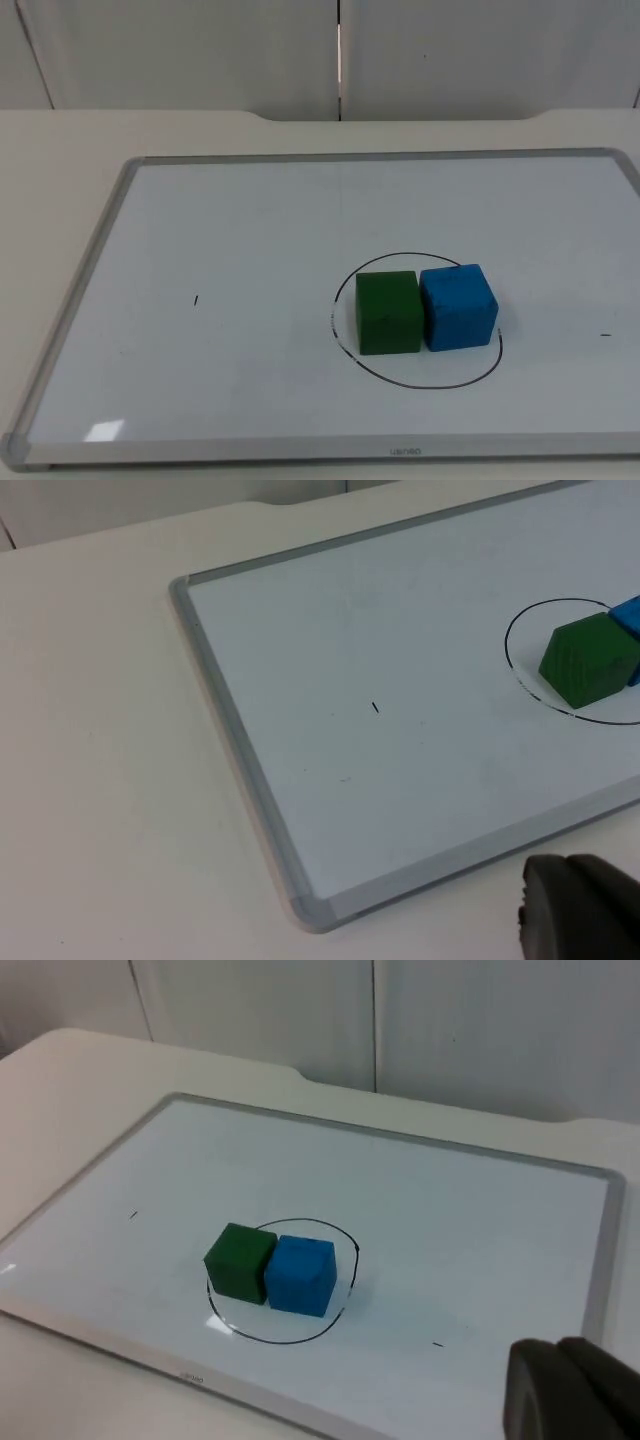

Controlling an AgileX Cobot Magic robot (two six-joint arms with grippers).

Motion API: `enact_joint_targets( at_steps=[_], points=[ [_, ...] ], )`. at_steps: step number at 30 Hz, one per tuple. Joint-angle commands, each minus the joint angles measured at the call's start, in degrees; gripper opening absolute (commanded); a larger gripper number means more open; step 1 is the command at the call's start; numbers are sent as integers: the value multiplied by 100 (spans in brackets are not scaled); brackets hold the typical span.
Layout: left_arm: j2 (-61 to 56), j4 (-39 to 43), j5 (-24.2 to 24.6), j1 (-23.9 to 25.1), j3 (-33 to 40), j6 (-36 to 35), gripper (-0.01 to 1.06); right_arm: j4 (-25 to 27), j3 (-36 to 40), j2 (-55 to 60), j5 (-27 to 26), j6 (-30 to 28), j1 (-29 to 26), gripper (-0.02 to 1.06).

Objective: Push the two cubes into the marked area.

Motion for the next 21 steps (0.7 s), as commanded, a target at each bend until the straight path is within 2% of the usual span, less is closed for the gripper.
enact_joint_targets(
  at_steps=[1, 5, 8, 11, 15, 18, 21],
  points=[
    [-22, -28, -58, 17, 34, -13, 0, 49, 19, -79, 156, -32, 26, 0],
    [-22, -28, -58, 17, 34, -13, 0, 173, 34, -79, 392, -142, 43, 0],
    [-22, -28, -58, 17, 34, -13, 0, 603, 236, -79, 392, -650, 43, 0],
    [-22, -28, -58, 17, 34, -13, 0, 720, 377, -79, 380, -802, 43, 0],
    [-22, -28, -58, 17, 34, -13, 0, 679, 589, -79, 371, -802, 43, 0],
    [-22, -28, -58, 17, 34, -13, 0, 590, 733, -79, 110, -802, 43, 0],
    [-22, -28, -58, 17, 34, -13, 0, 429, 748, -79, 89, -627, 43, 0]
  ],
)
